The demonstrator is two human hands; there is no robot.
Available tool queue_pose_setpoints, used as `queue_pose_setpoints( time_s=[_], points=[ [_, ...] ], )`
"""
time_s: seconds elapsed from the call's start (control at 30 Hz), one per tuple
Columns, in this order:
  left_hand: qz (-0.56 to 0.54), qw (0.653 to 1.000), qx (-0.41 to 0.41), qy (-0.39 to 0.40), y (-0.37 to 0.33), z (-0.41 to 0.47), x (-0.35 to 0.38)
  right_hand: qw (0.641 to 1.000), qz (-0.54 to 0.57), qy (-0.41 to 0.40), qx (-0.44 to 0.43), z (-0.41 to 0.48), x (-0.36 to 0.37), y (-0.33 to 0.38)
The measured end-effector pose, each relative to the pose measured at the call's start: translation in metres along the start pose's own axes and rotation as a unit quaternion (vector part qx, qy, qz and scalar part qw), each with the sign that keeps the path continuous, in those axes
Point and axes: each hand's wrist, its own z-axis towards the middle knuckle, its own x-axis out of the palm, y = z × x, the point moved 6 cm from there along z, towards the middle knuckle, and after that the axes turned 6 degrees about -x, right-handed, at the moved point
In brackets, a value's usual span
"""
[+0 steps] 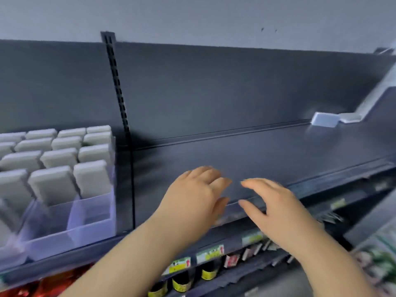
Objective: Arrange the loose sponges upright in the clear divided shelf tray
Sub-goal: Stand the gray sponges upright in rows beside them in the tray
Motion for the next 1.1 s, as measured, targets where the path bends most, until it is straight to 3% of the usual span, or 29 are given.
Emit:
queue_pose_setpoints(
  time_s=[0.17,0.4,0.7,1.1],
  points=[
    [-0.065,0.997,-0.006,0.031,-0.103,0.04,0.072,0.994,-0.023,-0.02,0.102,-0.077,-0.027,-0.122],
    [-0.071,0.99,0.063,0.102,-0.21,0.086,0.141,0.968,0.019,0.041,0.246,-0.147,-0.046,-0.234],
    [-0.077,0.988,0.082,0.108,-0.282,0.217,0.204,0.969,0.033,-0.008,0.246,-0.111,-0.095,-0.359],
    [-0.007,0.995,0.065,0.077,-0.306,0.467,0.263,0.974,-0.025,-0.088,0.209,0.013,-0.205,-0.544]
  ],
)
